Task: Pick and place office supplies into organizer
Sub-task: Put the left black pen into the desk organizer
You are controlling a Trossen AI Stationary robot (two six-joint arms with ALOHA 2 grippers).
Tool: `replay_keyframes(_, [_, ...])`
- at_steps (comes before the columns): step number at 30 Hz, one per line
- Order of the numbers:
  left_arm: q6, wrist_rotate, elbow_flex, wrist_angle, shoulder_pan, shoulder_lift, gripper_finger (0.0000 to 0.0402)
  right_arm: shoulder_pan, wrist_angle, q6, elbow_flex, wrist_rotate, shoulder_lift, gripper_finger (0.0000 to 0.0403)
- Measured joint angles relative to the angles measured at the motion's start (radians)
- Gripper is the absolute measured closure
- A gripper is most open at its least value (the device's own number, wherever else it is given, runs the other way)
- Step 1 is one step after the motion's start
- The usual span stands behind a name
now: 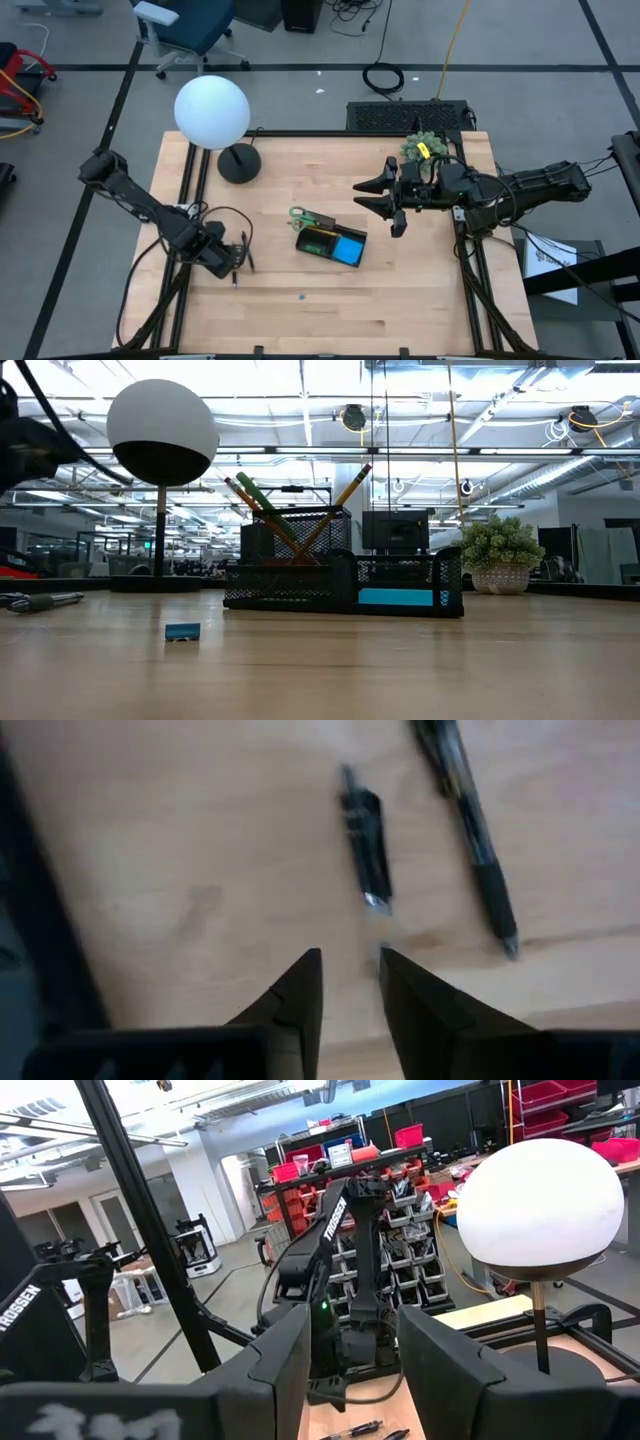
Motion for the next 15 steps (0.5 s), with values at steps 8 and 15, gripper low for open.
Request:
replay_keyframes(8, [-0.047, 0.043, -0.003, 0.122, 0.023, 0.075, 0.0209, 0.0, 0.0, 0.0, 0.0, 0.0, 0.0, 0.0261])
replay_keyframes(15, [-0.049, 0.038, -0.004, 0.213, 0.065, 0.156, 0.0171, 0.0, 0.0, 0.0, 0.0, 0.0, 0.0, 0.0262])
